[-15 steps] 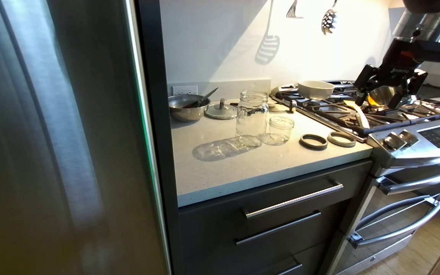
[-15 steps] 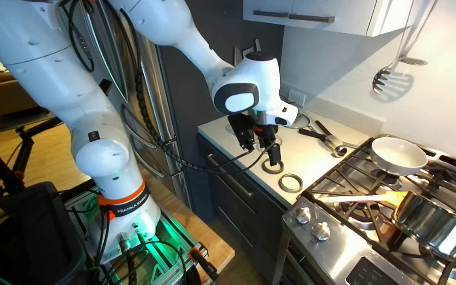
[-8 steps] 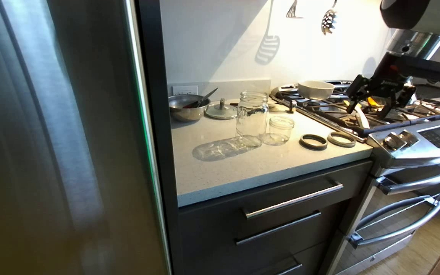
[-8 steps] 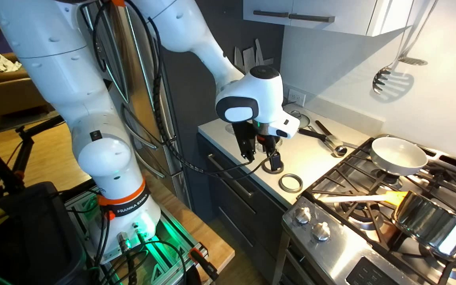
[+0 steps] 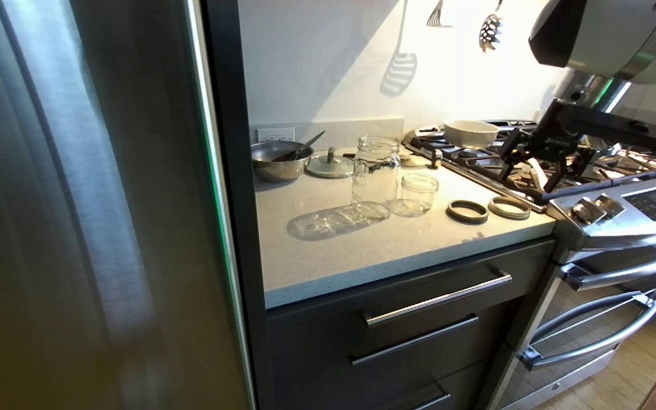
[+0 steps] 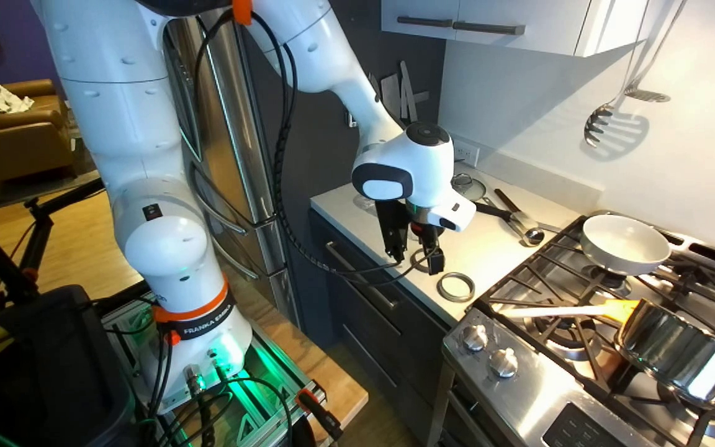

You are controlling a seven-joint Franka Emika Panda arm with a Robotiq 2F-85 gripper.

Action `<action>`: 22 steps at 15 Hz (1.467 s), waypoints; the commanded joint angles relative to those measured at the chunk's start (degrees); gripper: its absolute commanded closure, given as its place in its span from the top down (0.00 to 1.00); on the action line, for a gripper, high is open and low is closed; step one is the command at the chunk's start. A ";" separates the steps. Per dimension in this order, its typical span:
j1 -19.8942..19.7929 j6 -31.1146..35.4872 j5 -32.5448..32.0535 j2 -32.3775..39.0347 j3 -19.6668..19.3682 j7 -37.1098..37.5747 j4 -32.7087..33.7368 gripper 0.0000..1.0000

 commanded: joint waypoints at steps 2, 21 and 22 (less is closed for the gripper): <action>-0.09 -0.49 1.56 7.39 0.82 1.18 4.56 1.00; -0.70 1.20 -12.28 15.33 5.61 19.40 11.14 0.53; -0.59 1.32 -12.54 15.42 5.44 19.62 11.16 0.45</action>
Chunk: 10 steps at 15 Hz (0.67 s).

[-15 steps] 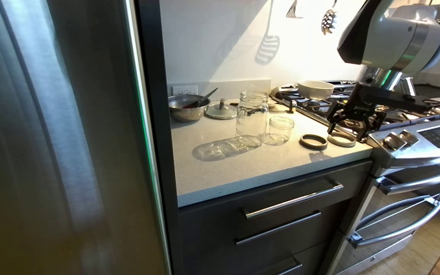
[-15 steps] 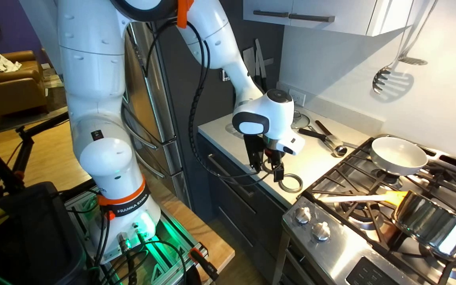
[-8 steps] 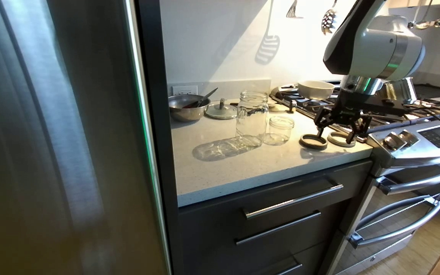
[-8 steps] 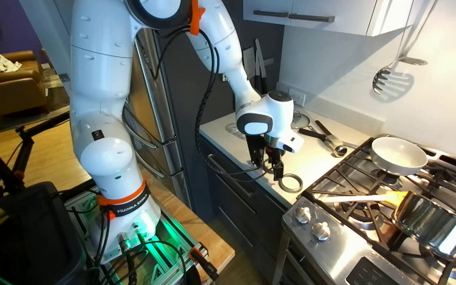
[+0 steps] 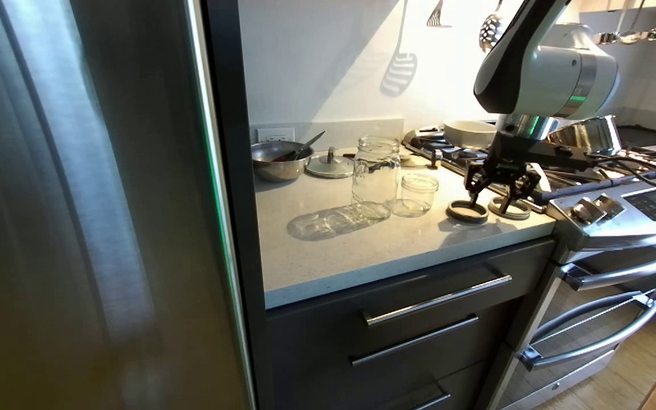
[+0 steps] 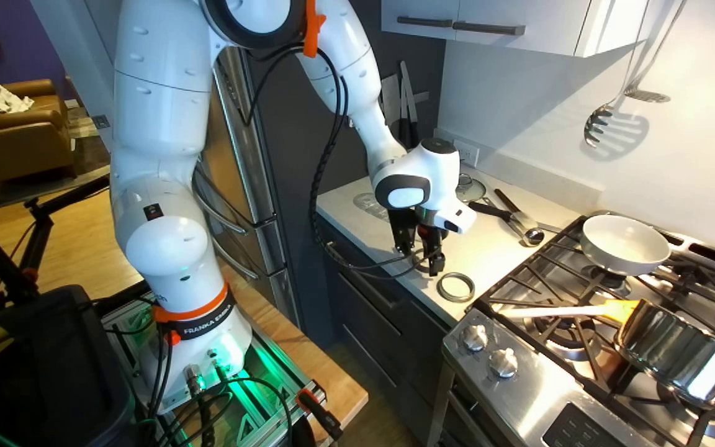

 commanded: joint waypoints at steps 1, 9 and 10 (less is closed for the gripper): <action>-1.48 0.72 -1.10 0.50 1.25 1.54 0.32 0.37; -1.85 0.70 -0.99 1.16 1.51 1.96 0.55 0.62; -1.88 0.95 -0.91 1.22 1.57 2.04 0.56 0.55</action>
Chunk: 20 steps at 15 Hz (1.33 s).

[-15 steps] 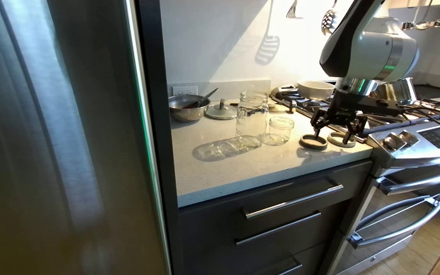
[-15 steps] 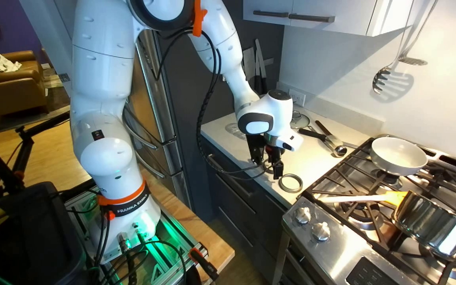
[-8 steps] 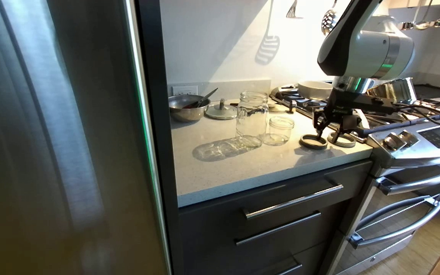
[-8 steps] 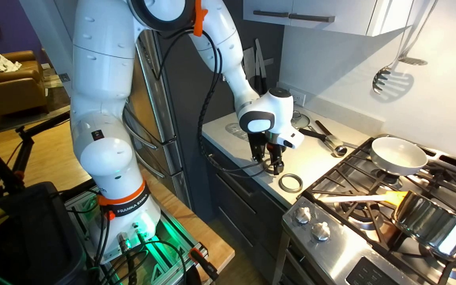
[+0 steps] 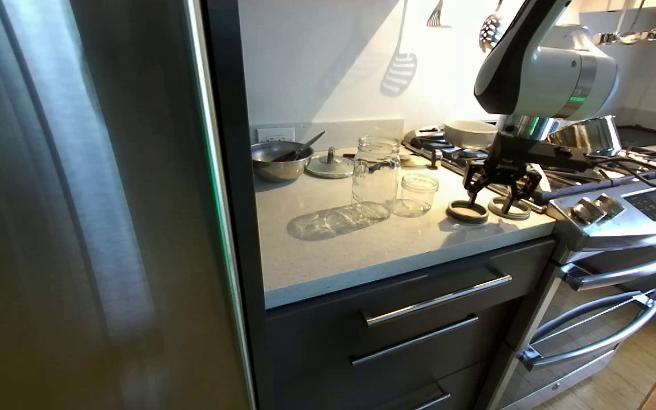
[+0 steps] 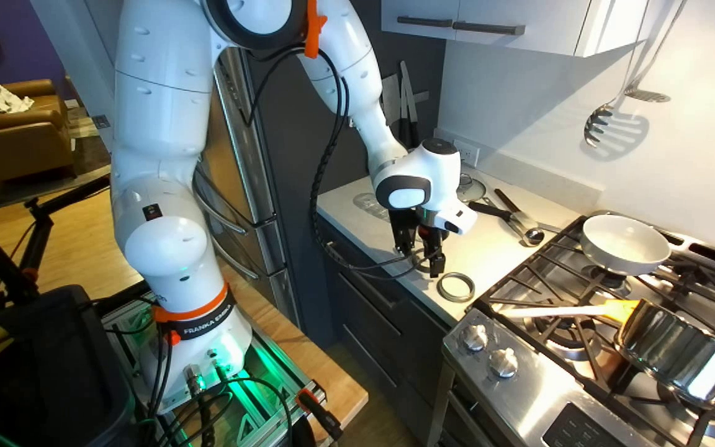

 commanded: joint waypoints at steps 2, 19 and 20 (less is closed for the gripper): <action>-1.53 1.03 -0.47 0.98 1.51 1.36 0.39 0.45; 6.01 -1.53 -16.48 -6.55 -6.00 7.77 -3.93 0.02; 7.08 -2.04 -19.55 -7.59 -7.04 8.90 -4.20 0.02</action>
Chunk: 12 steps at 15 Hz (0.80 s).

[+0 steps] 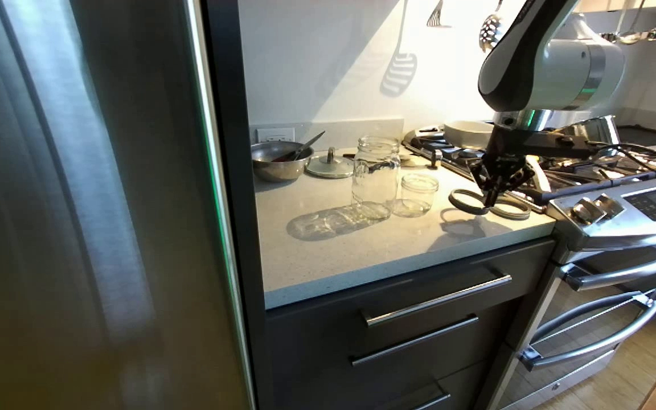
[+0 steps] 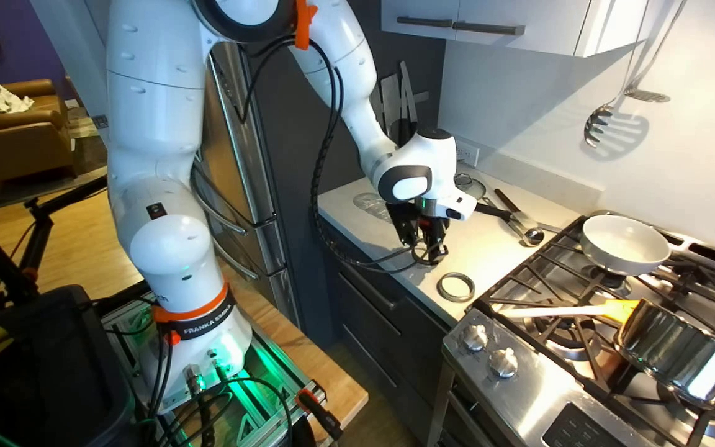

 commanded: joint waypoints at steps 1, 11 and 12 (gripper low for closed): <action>6.14 -3.12 -12.90 -6.86 -6.04 6.46 -3.91 0.02; 5.93 -19.12 -33.43 -23.85 1.21 10.92 -3.57 0.02; 5.80 -20.07 -33.11 -24.75 2.67 10.50 -2.98 0.02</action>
